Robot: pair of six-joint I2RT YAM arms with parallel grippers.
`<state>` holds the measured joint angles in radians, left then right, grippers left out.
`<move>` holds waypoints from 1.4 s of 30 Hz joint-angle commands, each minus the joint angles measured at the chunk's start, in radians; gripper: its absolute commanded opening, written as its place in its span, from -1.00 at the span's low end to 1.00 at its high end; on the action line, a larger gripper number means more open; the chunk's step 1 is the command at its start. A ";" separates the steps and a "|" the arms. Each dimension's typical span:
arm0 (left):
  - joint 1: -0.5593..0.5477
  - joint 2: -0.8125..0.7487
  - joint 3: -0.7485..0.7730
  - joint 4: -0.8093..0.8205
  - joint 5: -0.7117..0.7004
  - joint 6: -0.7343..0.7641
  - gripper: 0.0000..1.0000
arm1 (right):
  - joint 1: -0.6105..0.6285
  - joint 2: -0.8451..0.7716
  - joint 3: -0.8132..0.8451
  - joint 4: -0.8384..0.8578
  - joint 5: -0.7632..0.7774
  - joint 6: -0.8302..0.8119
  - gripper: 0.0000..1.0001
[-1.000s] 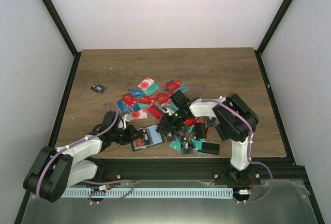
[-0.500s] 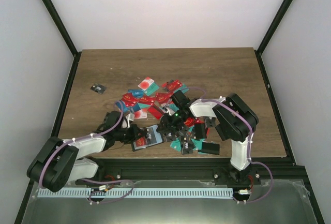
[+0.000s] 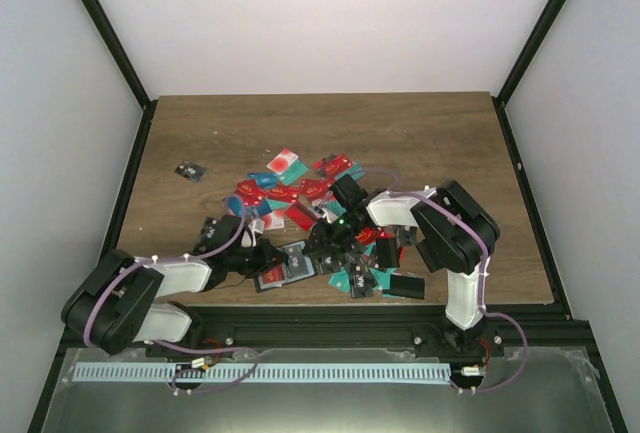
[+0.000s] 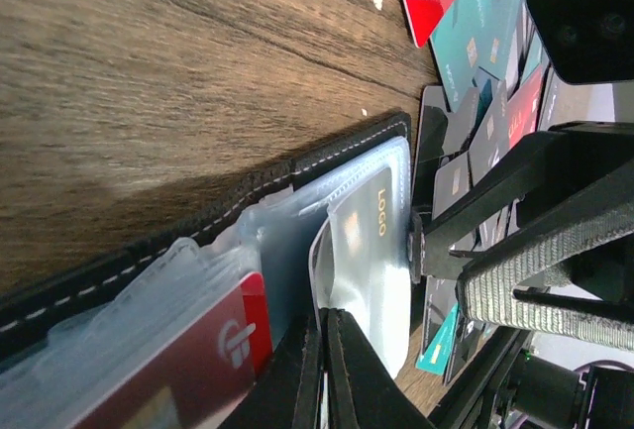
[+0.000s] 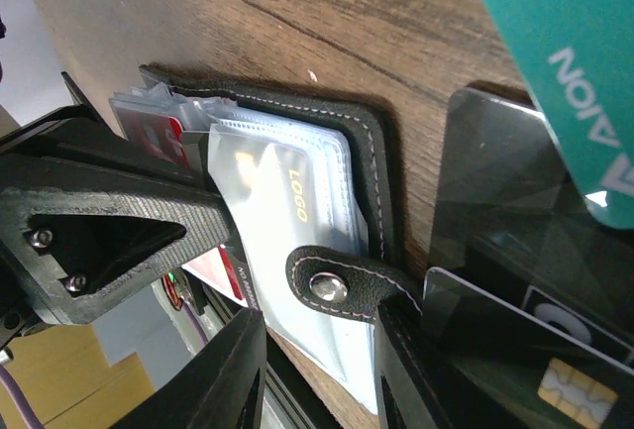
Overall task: Put the credit cards into the card holder
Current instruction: Insert the credit card into the card holder.
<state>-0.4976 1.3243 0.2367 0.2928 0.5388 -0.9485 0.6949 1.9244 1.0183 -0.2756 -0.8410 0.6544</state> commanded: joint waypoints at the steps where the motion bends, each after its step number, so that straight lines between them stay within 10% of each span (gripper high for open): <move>1: -0.017 0.058 -0.005 0.028 -0.032 -0.020 -0.92 | 0.013 0.074 -0.034 0.010 0.121 0.014 -0.33; 13: -0.051 0.162 0.052 0.052 0.010 0.006 -0.92 | 0.011 0.073 -0.004 0.023 0.101 0.022 -0.33; 34: -0.053 -0.046 0.172 -0.418 -0.007 0.162 -0.15 | -0.045 -0.007 0.072 -0.064 0.133 -0.027 -0.31; 42: -0.053 -0.151 0.234 -0.574 -0.044 0.198 -0.19 | -0.060 -0.089 0.100 -0.139 0.128 -0.105 -0.26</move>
<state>-0.5480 1.2221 0.4374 -0.1787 0.5190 -0.7872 0.6430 1.9030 1.0882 -0.3573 -0.7410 0.6064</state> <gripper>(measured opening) 0.436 0.364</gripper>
